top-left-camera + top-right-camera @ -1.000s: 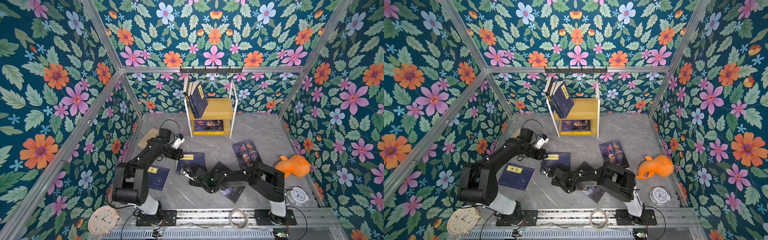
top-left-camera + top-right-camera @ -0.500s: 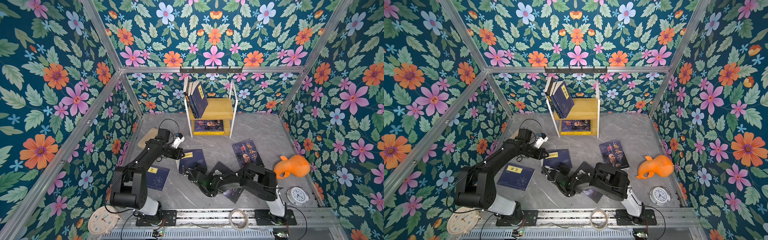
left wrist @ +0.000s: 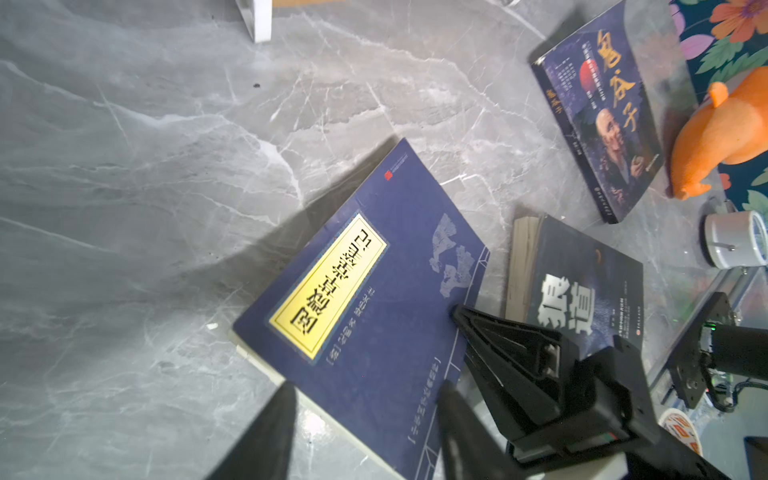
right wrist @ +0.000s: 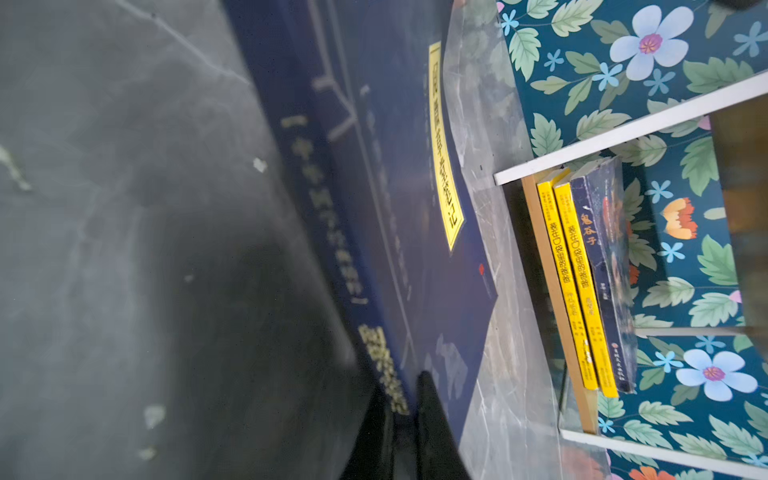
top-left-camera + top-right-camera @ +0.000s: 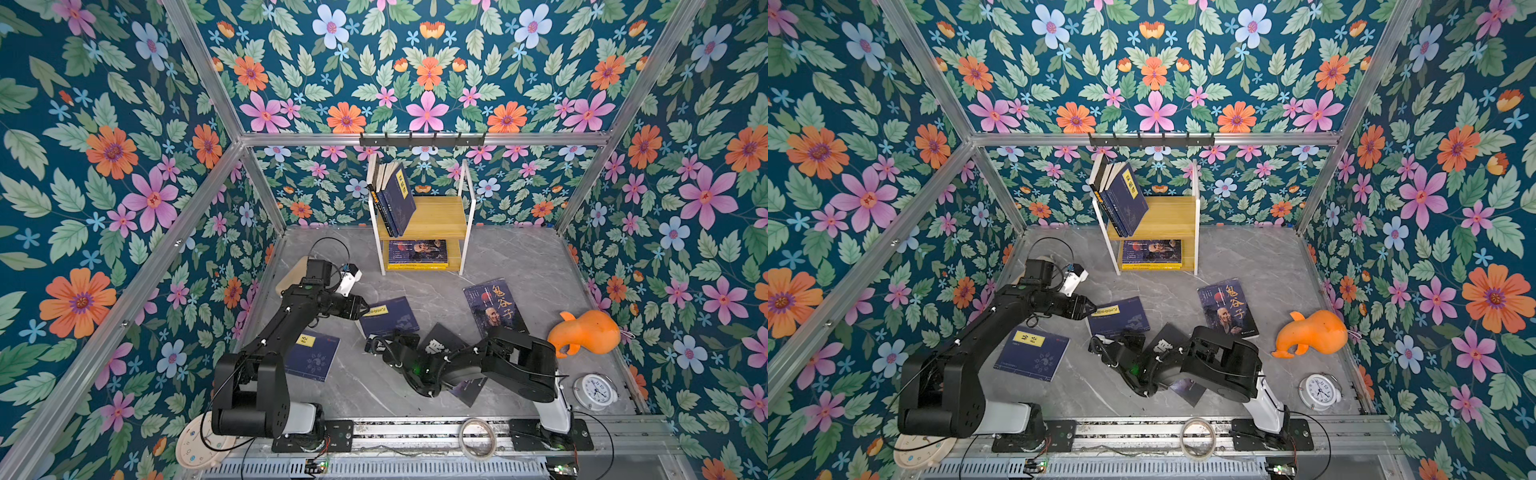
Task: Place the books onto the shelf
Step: 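Lift the blue book upright with the right gripper and carry it toward the shelf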
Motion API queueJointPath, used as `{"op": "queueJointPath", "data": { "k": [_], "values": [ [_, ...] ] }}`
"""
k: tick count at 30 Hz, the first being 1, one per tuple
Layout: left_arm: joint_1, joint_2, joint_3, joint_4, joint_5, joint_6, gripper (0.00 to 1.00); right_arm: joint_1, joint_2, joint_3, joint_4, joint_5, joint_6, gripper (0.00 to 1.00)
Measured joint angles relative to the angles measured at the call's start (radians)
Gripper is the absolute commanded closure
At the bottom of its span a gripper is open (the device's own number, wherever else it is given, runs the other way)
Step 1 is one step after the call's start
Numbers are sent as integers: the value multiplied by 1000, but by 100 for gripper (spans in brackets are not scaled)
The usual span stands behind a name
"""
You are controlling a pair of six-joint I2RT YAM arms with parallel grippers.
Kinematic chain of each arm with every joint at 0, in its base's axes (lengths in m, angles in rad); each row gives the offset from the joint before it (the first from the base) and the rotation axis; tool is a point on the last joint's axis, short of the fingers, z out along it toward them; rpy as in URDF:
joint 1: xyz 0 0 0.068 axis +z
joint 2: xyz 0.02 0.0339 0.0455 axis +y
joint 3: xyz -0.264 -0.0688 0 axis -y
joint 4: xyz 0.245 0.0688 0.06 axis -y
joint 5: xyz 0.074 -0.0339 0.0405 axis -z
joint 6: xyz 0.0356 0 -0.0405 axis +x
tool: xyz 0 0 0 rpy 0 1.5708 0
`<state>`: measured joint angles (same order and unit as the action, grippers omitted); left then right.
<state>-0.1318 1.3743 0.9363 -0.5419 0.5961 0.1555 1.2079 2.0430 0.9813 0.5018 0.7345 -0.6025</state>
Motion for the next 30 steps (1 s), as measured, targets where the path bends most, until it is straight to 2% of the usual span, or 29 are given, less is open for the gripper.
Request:
{"op": "queueJointPath", "data": {
  "k": [4, 11, 19, 25, 30],
  "values": [
    [32, -75, -23, 46, 5, -8, 16, 5, -30, -1, -44, -3, 18, 100],
    [174, -194, -118, 199, -9, -86, 0, 10, -121, -17, -94, -53, 62, 100],
    [270, -279, -155, 308, -71, -158, 0, 5, -274, -27, -166, -134, 105, 100],
    [289, -335, -154, 323, -119, -175, 0, -42, -480, -19, -263, -208, 216, 100],
    [315, -348, -169, 324, -117, -175, 0, -91, -612, 18, -321, -253, 307, 100]
  ]
}}
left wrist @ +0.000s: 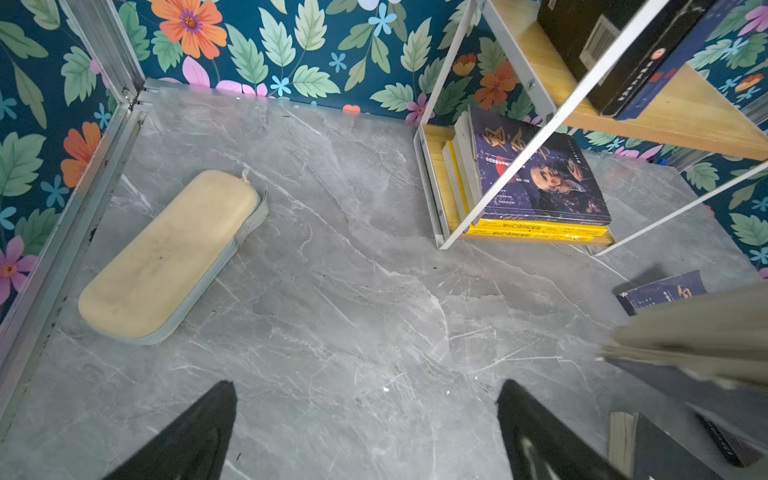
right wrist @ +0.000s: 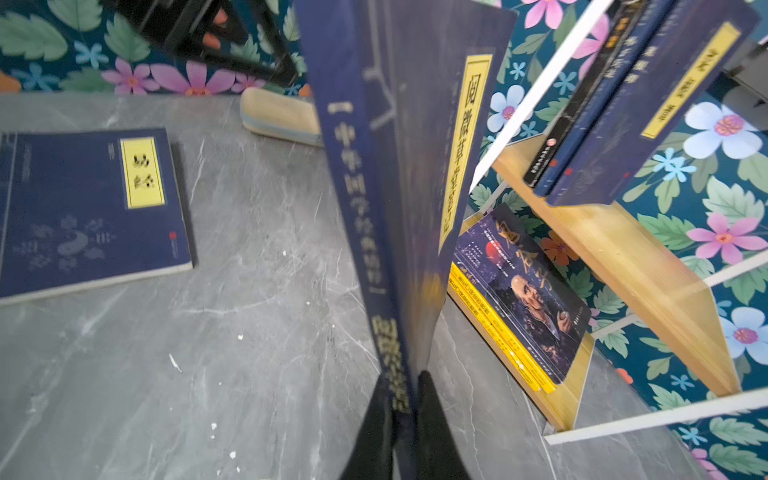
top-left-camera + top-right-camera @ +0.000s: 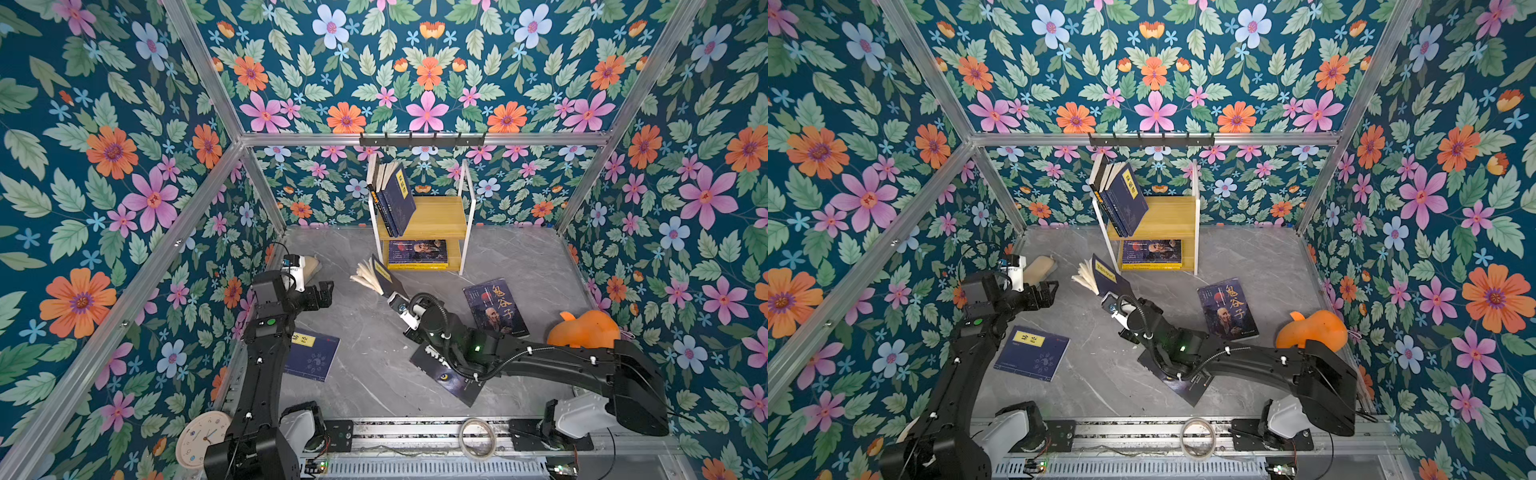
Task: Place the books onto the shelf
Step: 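Lift the blue book upright with the right gripper and carry it toward the shelf, then lower the blue book onto the upper tier beside the blue books with the right gripper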
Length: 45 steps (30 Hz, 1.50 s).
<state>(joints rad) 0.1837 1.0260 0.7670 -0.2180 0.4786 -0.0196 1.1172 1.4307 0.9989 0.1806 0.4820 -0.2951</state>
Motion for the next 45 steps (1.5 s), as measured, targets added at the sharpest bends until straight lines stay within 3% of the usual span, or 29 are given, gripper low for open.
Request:
{"op": "queueJointPath", "data": {
  "k": [12, 20, 31, 45],
  "values": [
    [38, 14, -29, 39, 57, -45, 0, -286, -129, 266, -213, -15, 334, 100],
    [-13, 53, -31, 68, 70, -82, 0, -434, 42, 451, -204, -32, 460, 100],
    [-77, 58, -24, 84, 55, -96, 0, -475, 439, 775, -232, -32, 466, 100],
    [-101, 63, -15, 83, 48, -92, 0, -474, 584, 887, -203, -172, 442, 100]
  ]
}}
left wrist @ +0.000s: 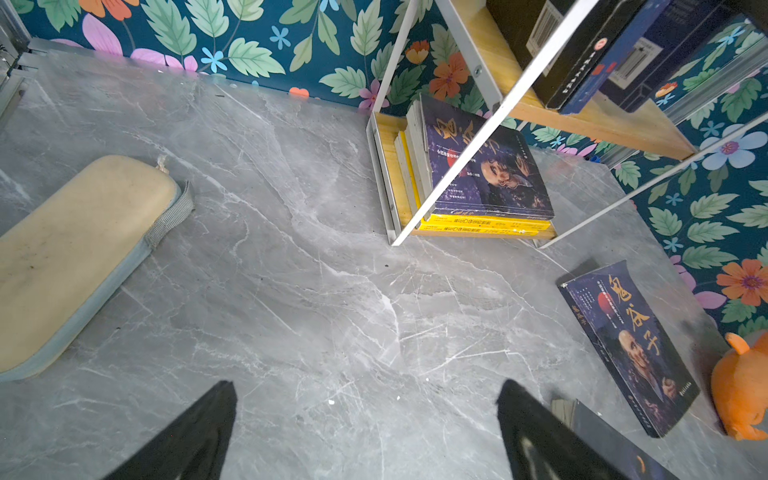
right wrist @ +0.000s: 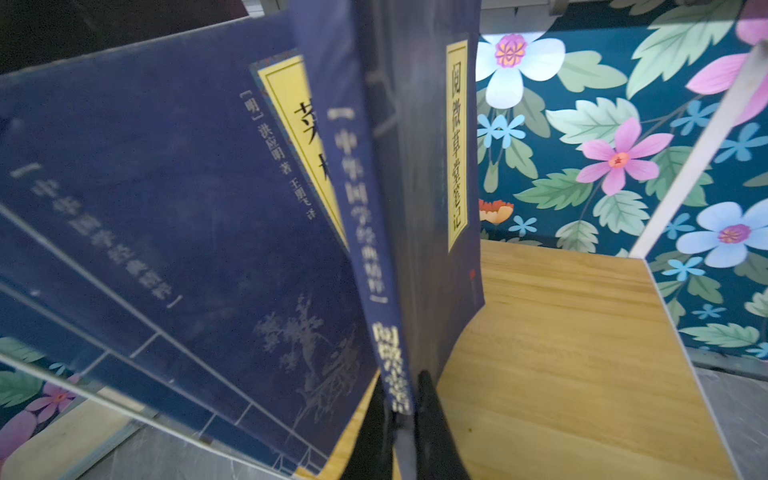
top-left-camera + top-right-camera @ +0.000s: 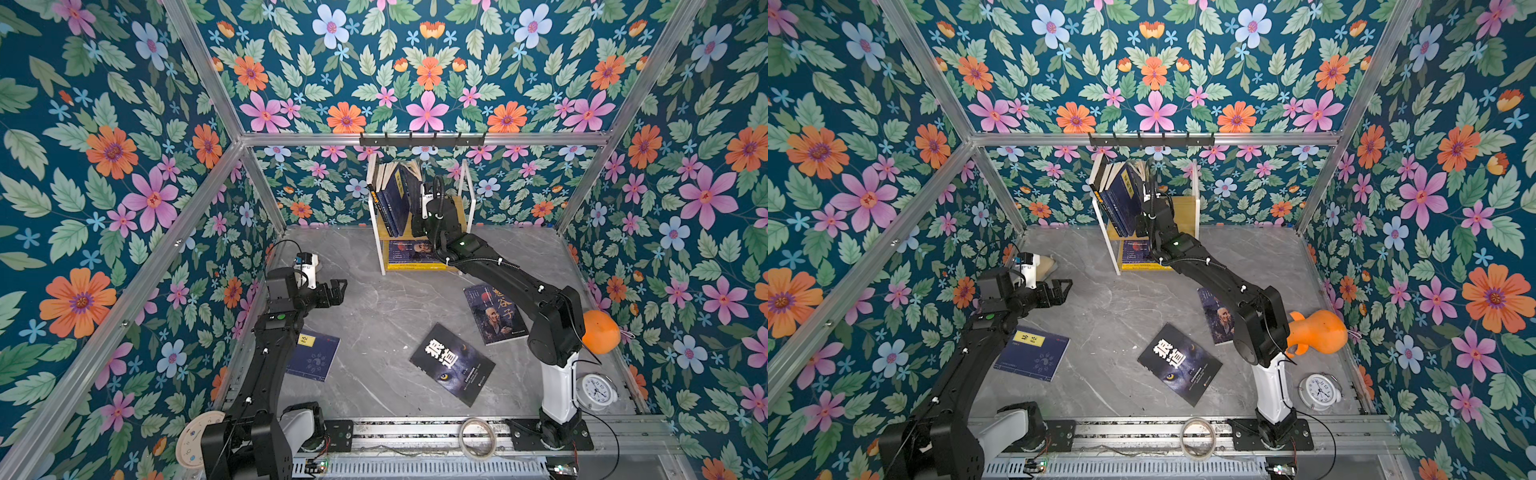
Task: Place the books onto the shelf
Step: 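Lower the blue book onto the upper tier beside the blue books with the right gripper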
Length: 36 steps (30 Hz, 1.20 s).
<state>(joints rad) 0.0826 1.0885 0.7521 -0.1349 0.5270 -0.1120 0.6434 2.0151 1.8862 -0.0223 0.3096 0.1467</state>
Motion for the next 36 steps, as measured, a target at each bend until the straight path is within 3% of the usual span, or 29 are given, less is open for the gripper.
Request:
{"op": "queueJointPath", "data": {
  "k": [14, 36],
  "values": [
    [7, 1, -9, 0, 1, 8, 0, 16, 5, -13, 27, -115, -20, 100],
    [8, -5, -19, 6, 1, 8, 0, 28, 9, -33, 63, -177, -80, 97]
  ]
}}
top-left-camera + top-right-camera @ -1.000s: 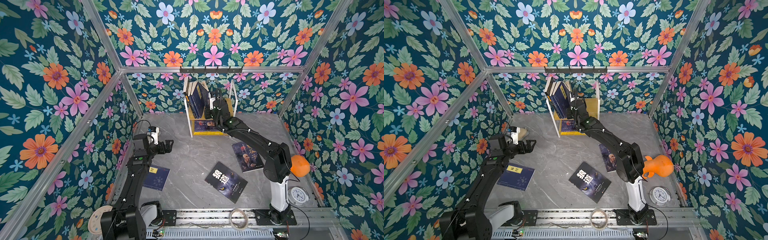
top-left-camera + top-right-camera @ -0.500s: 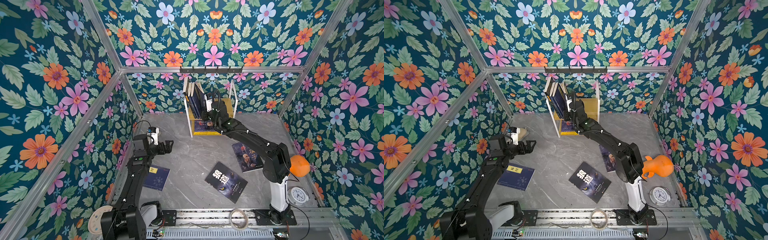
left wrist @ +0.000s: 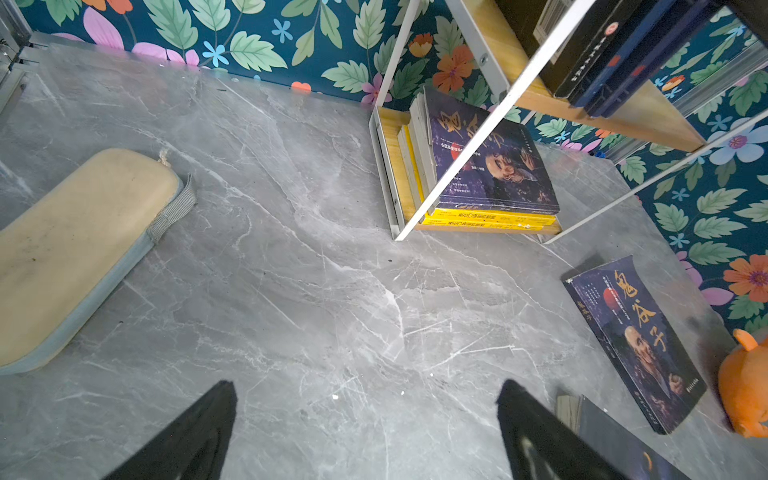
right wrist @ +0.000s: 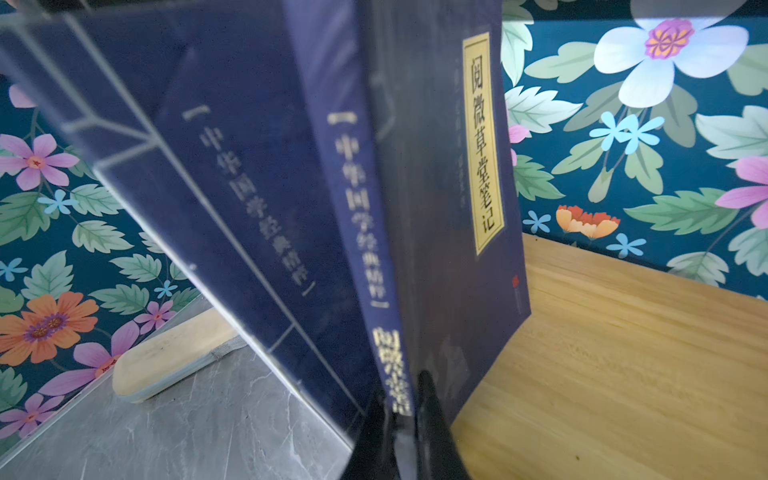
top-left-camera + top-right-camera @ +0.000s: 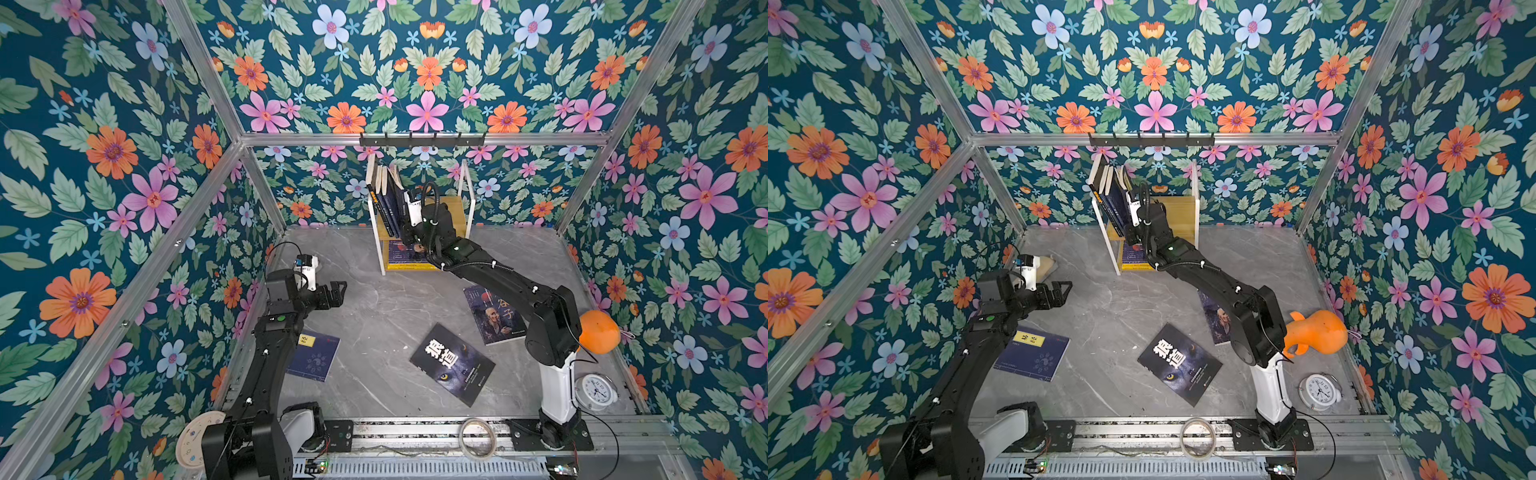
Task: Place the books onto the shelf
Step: 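Lower the blue book onto the upper tier beside the blue books with the right gripper, then push the blue book against the other blue books with the right gripper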
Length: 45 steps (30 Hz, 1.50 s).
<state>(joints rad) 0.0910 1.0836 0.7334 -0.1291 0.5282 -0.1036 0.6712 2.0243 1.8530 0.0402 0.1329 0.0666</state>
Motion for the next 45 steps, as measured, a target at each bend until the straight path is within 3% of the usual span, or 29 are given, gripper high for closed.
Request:
{"op": "queueJointPath", "data": {
  "k": [9, 22, 24, 25, 26, 27, 36, 45],
  "values": [
    [1, 0, -5, 1, 0, 3, 0, 0, -31, -34, -1, -73, -73, 82],
    [10, 0, -11, 2, 0, 2, 0, -18, -140, -131, -29, -269, -223, 46],
    [11, 0, -11, 2, 0, 2, 0, -27, -164, -153, -34, -288, -229, 35],
    [12, 0, -11, 2, 0, 2, 0, -33, -175, -165, -31, -296, -230, 24],
    [12, 0, -11, 2, 0, 2, 0, -39, -185, -176, -29, -304, -230, 5],
    [13, 0, -11, 2, 0, 2, 0, -45, -193, -188, -25, -312, -232, 1],
    [15, -4, -11, 3, 1, 1, 0, -143, -134, -210, 57, -462, -226, 1],
    [15, -5, -12, 3, 0, -1, 0, -188, 7, -98, 85, -659, -219, 1]
  ]
}}
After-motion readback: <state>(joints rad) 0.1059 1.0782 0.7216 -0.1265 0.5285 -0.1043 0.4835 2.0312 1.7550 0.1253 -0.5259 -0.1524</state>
